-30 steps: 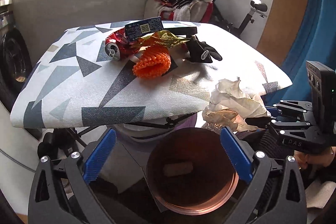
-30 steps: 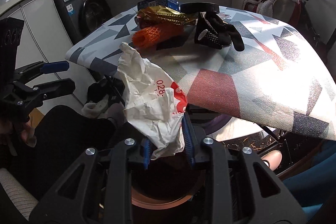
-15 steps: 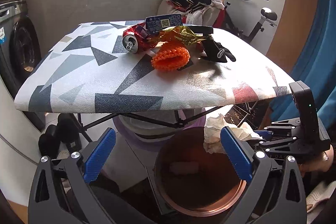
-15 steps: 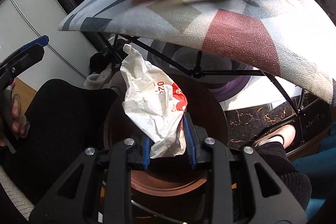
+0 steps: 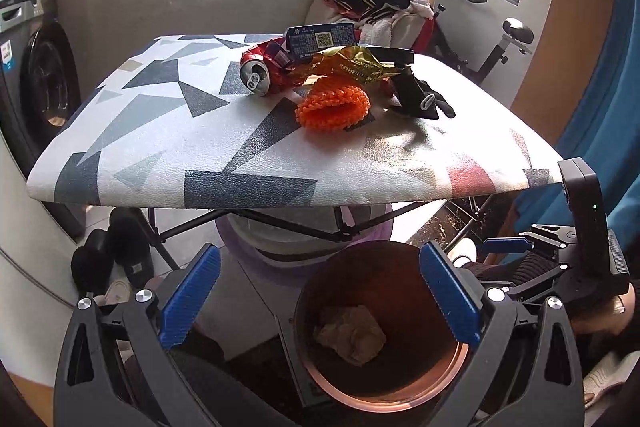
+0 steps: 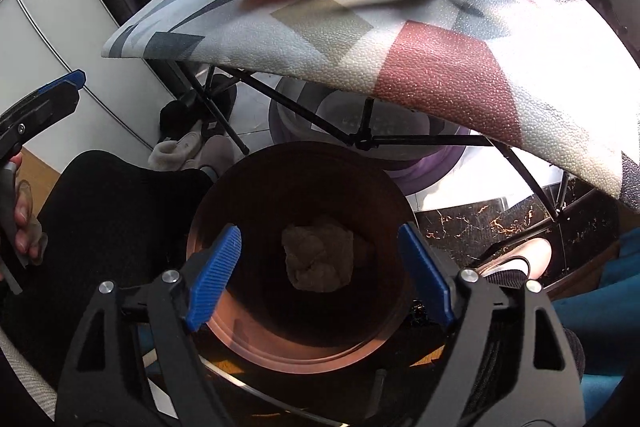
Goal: Collect trash
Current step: 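Raise both grippers from the bin back over the ironing board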
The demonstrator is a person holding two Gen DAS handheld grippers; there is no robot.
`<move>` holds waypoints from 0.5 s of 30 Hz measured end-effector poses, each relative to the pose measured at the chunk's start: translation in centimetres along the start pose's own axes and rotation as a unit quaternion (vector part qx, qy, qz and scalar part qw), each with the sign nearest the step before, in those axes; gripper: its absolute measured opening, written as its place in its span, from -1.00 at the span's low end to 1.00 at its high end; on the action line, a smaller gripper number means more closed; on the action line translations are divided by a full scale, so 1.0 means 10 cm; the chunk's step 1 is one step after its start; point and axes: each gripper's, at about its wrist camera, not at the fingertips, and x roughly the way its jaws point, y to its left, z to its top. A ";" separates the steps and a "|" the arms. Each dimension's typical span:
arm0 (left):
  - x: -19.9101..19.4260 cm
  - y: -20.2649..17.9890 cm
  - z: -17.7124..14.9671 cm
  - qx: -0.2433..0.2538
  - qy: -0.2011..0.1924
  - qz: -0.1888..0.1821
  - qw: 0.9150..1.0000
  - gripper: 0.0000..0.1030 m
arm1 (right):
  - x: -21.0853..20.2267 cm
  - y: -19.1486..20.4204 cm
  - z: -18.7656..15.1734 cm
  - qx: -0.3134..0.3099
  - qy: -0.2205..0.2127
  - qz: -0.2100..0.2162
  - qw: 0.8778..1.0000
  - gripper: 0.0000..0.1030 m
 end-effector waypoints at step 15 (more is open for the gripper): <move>-0.10 -0.03 0.22 0.019 -0.036 0.023 0.999 0.89 | -0.21 -0.08 0.08 0.011 -0.044 -0.021 0.999 0.89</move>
